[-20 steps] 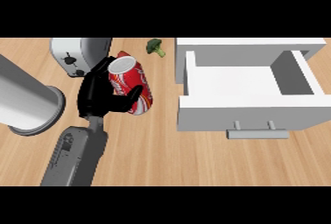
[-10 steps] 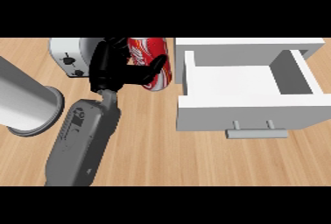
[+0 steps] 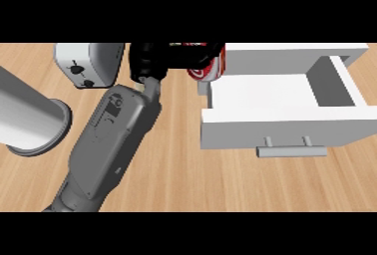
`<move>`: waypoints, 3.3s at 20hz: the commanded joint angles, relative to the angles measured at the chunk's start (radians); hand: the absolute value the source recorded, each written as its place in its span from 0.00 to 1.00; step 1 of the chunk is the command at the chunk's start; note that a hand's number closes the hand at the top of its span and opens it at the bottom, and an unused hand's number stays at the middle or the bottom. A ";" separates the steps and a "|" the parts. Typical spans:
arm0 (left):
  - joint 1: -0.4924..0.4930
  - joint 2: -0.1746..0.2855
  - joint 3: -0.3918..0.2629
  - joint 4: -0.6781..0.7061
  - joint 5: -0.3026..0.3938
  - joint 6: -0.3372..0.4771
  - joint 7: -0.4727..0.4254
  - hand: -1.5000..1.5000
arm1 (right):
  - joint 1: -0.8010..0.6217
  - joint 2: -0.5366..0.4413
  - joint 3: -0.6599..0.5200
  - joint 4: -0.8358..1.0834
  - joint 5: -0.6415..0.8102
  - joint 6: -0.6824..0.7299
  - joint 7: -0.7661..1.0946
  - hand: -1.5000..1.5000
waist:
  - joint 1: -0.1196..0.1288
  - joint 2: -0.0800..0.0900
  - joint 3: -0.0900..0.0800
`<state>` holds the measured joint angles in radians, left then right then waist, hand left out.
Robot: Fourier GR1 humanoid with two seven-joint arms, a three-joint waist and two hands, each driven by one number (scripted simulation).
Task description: Pick up the can, place it into the drawer and close the drawer
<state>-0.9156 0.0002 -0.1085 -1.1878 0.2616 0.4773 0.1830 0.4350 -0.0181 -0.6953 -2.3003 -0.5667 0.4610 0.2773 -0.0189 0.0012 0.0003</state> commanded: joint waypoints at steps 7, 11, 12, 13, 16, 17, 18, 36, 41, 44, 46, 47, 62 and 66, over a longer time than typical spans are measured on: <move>-0.241 0.000 -0.042 0.262 0.100 0.095 -0.081 1.00 | 0.008 0.017 -0.004 0.049 0.028 0.045 -0.074 0.00 | -0.013 0.002 0.001; -0.360 0.000 -0.046 0.379 0.159 0.115 -0.077 1.00 | -0.031 0.009 0.018 0.011 0.029 0.007 0.017 0.00 | -0.019 0.005 0.000; -0.331 0.000 -0.077 0.367 0.185 0.105 -0.103 1.00 | -0.065 0.013 0.018 -0.019 0.054 -0.040 0.026 0.00 | -0.014 0.004 0.000; -0.307 0.000 -0.120 0.362 0.206 0.133 -0.128 1.00 | -0.022 0.016 -0.006 0.009 0.001 0.014 0.001 0.00 | -0.019 0.002 0.000; -0.360 0.000 -0.141 0.408 0.266 0.174 -0.157 1.00 | 0.005 0.018 0.026 0.008 0.037 0.011 -0.025 0.00 | -0.025 0.003 0.001; -0.408 0.000 -0.101 0.508 0.262 0.108 -0.182 1.00 | -0.040 0.005 0.007 0.026 0.027 0.007 -0.001 0.00 | -0.031 0.008 0.001; -0.421 0.000 -0.144 0.492 0.295 0.148 -0.163 1.00 | -0.013 0.018 0.031 -0.004 0.015 0.007 -0.024 0.00 | -0.037 0.006 0.001; -0.461 0.000 -0.396 0.667 0.562 0.241 -0.285 1.00 | -0.087 -0.032 0.013 -0.026 -0.006 -0.032 0.072 0.00 | -0.072 0.016 0.002; -0.480 0.000 -0.467 0.678 0.605 0.297 -0.268 0.00 | -0.084 0.011 0.056 -0.044 0.022 -0.030 0.078 0.00 | -0.078 0.015 0.002; -0.488 0.000 -0.445 0.747 0.616 0.252 -0.305 0.00 | -0.111 0.016 0.067 -0.002 0.055 -0.004 0.032 0.00 | -0.071 0.022 0.002; -0.445 0.000 -0.461 0.728 0.633 0.266 -0.352 0.00 | -0.121 -0.014 0.037 0.024 0.034 -0.015 0.044 0.00 | -0.066 0.019 0.002; -0.462 0.000 -0.498 0.697 0.656 0.299 -0.305 0.00 | -0.170 -0.036 0.042 0.027 0.049 -0.067 0.077 0.00 | -0.070 0.020 0.002; -0.476 0.000 -0.496 0.721 0.747 0.275 -0.421 0.00 | -0.193 -0.090 -0.005 -0.075 0.251 0.031 -0.078 0.00 | -0.057 0.024 0.001; -0.511 0.000 -0.511 0.687 0.780 0.323 -0.418 0.00 | -0.260 -0.137 0.041 -0.067 0.283 0.057 -0.100 0.00 | -0.052 0.019 0.001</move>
<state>-1.3947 0.0000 -0.6080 -0.4756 1.0176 0.7795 -0.2338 0.2419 -0.1044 -0.6772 -2.3470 -0.3586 0.5100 0.1916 -0.0801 0.0204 0.0017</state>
